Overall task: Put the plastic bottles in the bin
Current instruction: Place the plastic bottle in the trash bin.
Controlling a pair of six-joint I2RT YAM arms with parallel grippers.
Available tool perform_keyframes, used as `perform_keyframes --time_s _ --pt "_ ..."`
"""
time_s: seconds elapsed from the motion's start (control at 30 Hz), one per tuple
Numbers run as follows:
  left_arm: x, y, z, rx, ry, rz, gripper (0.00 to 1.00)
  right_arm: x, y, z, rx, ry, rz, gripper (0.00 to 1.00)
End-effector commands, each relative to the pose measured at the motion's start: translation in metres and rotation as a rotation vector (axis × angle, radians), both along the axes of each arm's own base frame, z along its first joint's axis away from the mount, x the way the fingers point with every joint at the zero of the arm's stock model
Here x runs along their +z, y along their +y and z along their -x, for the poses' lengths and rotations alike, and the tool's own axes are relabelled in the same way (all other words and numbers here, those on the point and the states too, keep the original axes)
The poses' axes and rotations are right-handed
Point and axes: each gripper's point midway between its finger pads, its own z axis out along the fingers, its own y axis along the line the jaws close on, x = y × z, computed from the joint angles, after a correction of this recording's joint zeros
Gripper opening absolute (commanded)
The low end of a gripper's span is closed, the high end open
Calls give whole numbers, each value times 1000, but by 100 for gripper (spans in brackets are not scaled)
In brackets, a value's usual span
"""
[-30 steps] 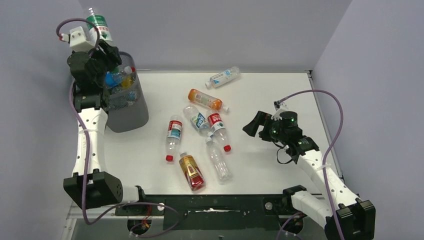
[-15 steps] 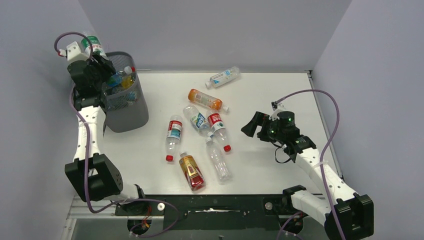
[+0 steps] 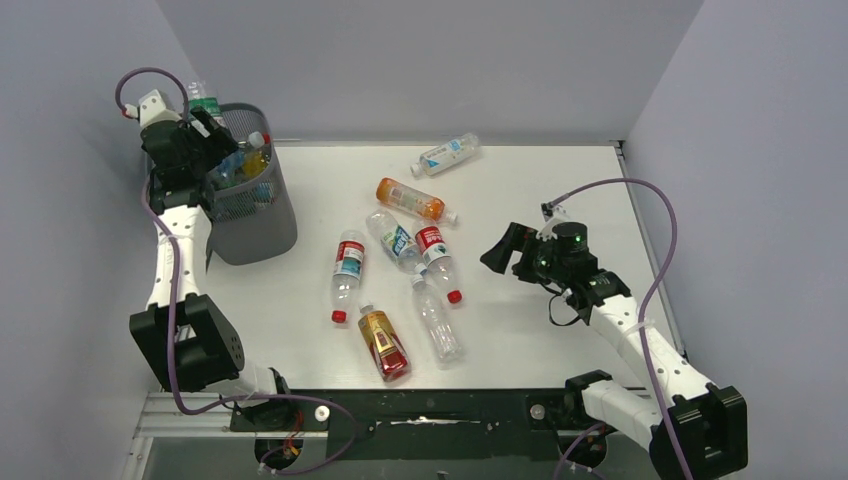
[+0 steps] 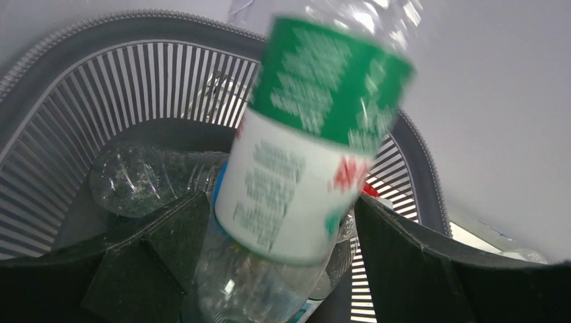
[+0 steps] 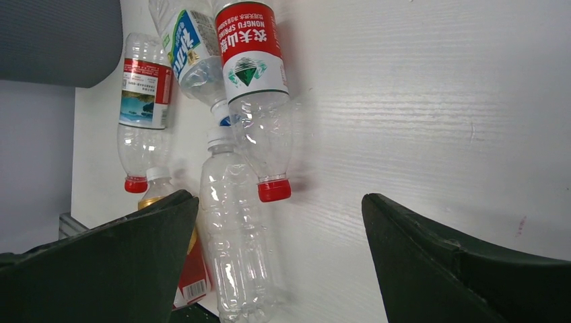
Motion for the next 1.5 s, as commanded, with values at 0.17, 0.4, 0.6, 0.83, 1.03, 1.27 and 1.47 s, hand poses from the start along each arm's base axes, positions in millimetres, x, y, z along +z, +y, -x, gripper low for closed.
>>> perform_keyframes --time_s 0.17,0.4,0.6,0.83,1.03,1.27,1.47 --pt "65 2 11 18 -103 -35 83 11 8 -6 18 -57 -27 98" --pt "109 -50 18 -116 -160 -50 83 10 12 -6 24 -54 -30 98" --pt "134 -123 30 -260 -184 -80 84 8 15 -6 31 -51 -26 98" --pt "132 -198 47 -435 -180 -69 84 -3 25 -7 58 -32 -14 100" --pt "102 -250 57 -553 -129 -55 85 -23 48 -7 132 7 11 93" --pt "70 -282 67 -628 -75 -41 85 -52 80 -2 223 61 60 87" --pt "38 -310 79 -693 -16 -23 85 -69 102 3 285 90 80 80"
